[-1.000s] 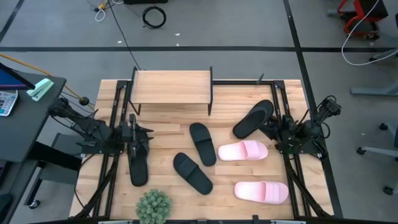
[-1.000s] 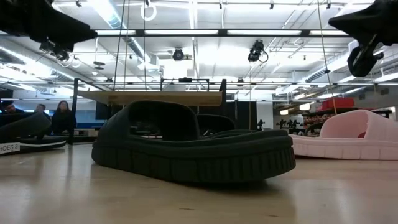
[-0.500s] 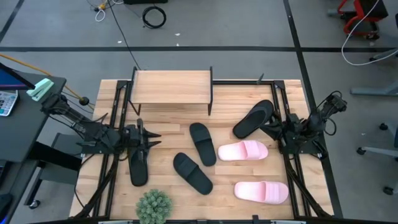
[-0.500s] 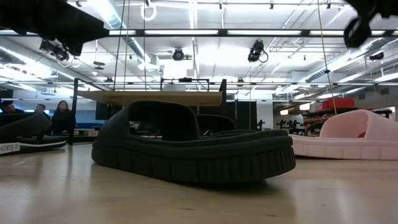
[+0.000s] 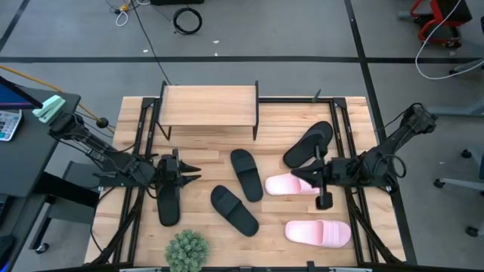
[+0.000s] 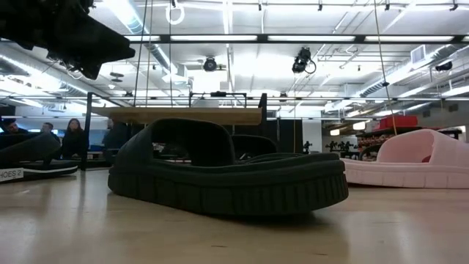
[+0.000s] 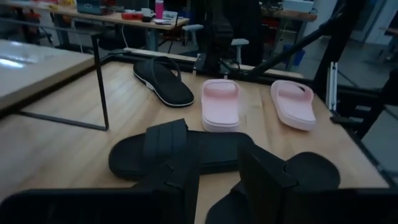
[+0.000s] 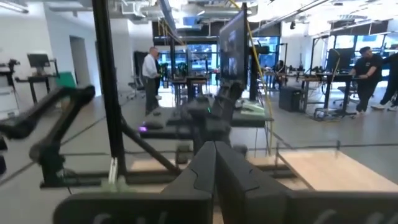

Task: Pick and place slides into the shelf
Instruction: Put the top black slide on the shelf

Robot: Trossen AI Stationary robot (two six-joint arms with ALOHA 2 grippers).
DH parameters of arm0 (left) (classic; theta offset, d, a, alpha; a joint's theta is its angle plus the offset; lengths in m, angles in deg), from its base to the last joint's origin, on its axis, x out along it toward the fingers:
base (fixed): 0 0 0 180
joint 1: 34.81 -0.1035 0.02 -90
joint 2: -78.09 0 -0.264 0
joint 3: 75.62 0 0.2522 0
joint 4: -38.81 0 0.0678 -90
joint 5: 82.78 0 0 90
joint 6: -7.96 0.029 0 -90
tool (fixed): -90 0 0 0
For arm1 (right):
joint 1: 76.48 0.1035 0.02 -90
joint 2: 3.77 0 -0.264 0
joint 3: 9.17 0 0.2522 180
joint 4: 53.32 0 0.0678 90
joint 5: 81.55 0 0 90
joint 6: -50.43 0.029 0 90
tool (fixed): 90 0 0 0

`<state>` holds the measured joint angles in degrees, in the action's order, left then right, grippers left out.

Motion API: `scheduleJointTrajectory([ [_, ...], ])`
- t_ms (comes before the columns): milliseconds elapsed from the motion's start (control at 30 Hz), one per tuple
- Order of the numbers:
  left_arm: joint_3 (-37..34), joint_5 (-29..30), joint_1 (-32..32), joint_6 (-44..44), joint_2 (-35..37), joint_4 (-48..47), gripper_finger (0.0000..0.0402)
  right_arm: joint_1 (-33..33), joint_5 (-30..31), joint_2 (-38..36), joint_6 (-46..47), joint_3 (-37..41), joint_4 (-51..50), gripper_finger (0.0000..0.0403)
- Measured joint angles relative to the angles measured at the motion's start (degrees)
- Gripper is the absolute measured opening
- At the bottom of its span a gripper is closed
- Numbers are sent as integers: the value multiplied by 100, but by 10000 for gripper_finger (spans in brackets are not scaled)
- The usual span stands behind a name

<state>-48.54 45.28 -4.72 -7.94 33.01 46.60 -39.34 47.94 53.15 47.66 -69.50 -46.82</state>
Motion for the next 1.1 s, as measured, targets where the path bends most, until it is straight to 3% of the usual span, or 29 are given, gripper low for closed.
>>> scheduleJointTrajectory([
  [367, 0, 0, 0, -454, 2, 52, 98, 0, 0, 1434, -205, -2441, -297, 14],
  [467, 0, 0, 1, -457, 2, 52, 95, 0, 5, 1512, -329, -2788, -1128, 14],
  [600, 0, 2, 13, -619, 2, 45, 91, -78, 8, 1739, 292, -2484, -2226, 14],
  [767, 0, 0, 13, -614, 2, 45, 87, -236, -35, 2240, 1364, -1695, -2255, 14],
  [1100, 0, 0, 13, -603, 2, 28, 86, -601, 7, 2874, 1809, -1171, -2187, 14],
])
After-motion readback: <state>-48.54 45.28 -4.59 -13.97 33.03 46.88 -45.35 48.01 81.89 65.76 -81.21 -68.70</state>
